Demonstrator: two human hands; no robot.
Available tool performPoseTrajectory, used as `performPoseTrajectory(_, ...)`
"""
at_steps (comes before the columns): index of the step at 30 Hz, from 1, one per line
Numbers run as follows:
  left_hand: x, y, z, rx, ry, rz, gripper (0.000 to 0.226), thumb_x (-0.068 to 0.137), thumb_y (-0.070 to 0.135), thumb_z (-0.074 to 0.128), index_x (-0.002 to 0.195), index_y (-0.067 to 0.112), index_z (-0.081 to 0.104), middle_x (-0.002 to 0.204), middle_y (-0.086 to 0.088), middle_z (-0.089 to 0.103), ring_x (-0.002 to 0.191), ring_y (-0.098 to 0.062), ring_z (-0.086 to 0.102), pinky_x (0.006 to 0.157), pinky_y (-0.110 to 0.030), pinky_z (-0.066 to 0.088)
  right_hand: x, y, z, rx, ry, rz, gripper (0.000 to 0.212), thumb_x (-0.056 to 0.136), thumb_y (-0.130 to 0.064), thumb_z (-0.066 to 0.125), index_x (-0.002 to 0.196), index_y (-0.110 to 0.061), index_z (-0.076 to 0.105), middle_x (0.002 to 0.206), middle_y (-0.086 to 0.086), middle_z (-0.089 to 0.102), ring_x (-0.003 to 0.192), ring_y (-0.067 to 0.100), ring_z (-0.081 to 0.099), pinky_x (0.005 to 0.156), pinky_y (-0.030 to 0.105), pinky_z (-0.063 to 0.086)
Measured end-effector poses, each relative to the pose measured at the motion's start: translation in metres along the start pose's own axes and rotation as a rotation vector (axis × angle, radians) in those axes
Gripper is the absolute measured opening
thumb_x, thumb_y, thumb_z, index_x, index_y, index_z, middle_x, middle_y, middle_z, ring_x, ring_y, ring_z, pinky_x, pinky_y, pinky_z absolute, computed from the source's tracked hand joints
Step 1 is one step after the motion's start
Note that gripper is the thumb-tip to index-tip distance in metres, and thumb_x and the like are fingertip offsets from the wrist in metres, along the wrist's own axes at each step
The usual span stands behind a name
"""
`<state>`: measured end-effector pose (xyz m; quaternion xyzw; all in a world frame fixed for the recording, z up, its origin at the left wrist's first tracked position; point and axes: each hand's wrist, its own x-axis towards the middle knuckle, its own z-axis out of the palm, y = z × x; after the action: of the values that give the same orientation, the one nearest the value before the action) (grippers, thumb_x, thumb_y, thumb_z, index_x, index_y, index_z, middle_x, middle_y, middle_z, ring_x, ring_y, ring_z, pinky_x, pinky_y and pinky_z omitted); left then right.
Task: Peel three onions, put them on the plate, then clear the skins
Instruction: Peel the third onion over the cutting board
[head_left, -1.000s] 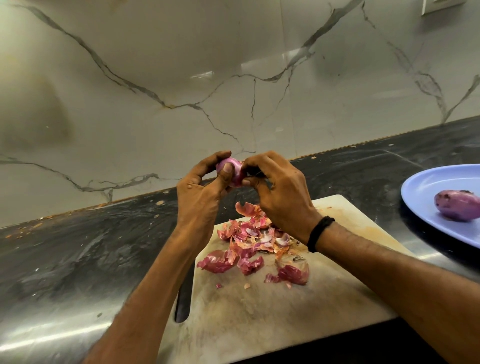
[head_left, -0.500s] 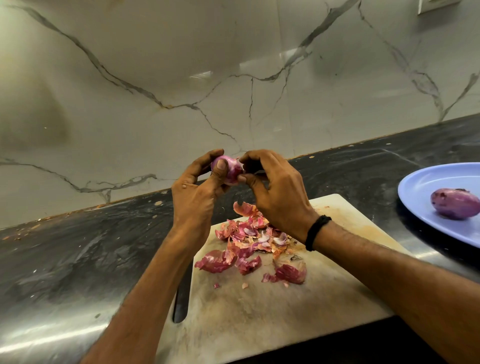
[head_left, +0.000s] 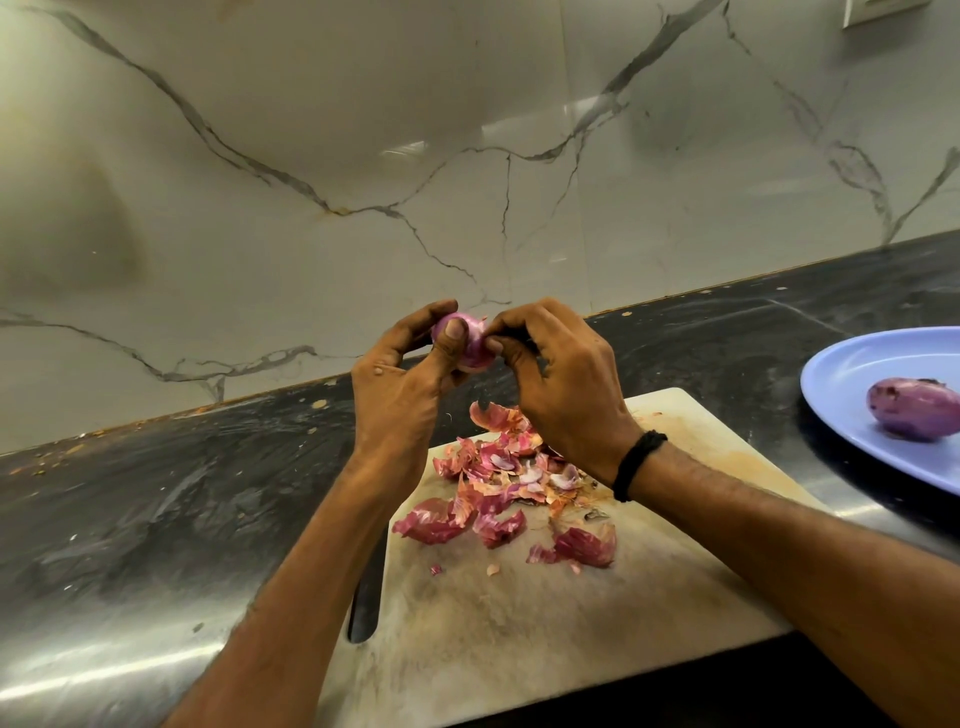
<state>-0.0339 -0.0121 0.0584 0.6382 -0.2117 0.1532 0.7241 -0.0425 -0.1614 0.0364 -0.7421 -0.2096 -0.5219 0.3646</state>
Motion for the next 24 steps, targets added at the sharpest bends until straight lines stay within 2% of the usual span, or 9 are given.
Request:
performPoseTrajectory(9, -0.0009, -0.0003, -0.0002, 0.031, 0.031, -0.008, 0.047, 0.079, 0.036, 0.07, 0.121, 0.016, 0.067, 0.121, -0.009, 0.068, 0.109, -0.024, 0.071, 0.088, -0.043, 0.06, 0.0001, -0.0003, 0.0002, -0.013, -0.038, 0.001, 0.01, 0.091, -0.006, 0.062, 0.099, -0.001, 0.064, 0.093, 0.008, 0.062, 0.083, 0.008, 0.052, 0.076, 0.007, 0.043)
performPoseTrajectory(15, 0.0006, -0.0013, -0.0002, 0.052, 0.084, -0.011, 0.045, 0.08, 0.037, 0.07, 0.12, 0.017, 0.067, 0.118, -0.007, 0.07, 0.106, -0.022, 0.072, 0.084, -0.039, 0.061, -0.001, -0.0004, 0.0012, -0.029, -0.078, 0.004, 0.015, 0.088, -0.01, 0.061, 0.099, -0.001, 0.064, 0.093, 0.008, 0.061, 0.083, 0.007, 0.05, 0.076, 0.002, 0.039)
performPoseTrajectory(18, 0.0032, -0.0003, -0.0031, 0.031, 0.134, -0.03, 0.041, 0.081, 0.039, 0.069, 0.116, 0.019, 0.067, 0.107, -0.001, 0.073, 0.101, -0.022, 0.073, 0.082, -0.036, 0.062, -0.0035, -0.0017, 0.0023, -0.041, -0.13, -0.009, 0.017, 0.086, -0.011, 0.062, 0.099, -0.002, 0.064, 0.093, 0.007, 0.062, 0.082, 0.009, 0.052, 0.075, 0.005, 0.04)
performPoseTrajectory(22, 0.0063, 0.0022, -0.0054, -0.008, 0.168, -0.037, 0.045, 0.081, 0.04, 0.069, 0.117, 0.014, 0.066, 0.093, 0.009, 0.076, 0.1, -0.024, 0.074, 0.081, -0.036, 0.062, -0.0057, -0.0023, 0.0022, -0.049, -0.153, -0.012, 0.011, 0.088, -0.006, 0.066, 0.098, -0.004, 0.065, 0.093, 0.007, 0.063, 0.082, 0.012, 0.054, 0.076, 0.008, 0.04)
performPoseTrajectory(24, 0.0061, 0.0023, -0.0047, -0.023, 0.175, -0.04, 0.049, 0.081, 0.041, 0.069, 0.119, 0.011, 0.066, 0.09, 0.013, 0.075, 0.1, -0.026, 0.073, 0.079, -0.035, 0.062, -0.0055, -0.0024, 0.0013, -0.044, -0.161, 0.004, 0.01, 0.089, -0.008, 0.066, 0.098, -0.005, 0.064, 0.093, 0.006, 0.062, 0.082, 0.013, 0.056, 0.075, 0.013, 0.045)
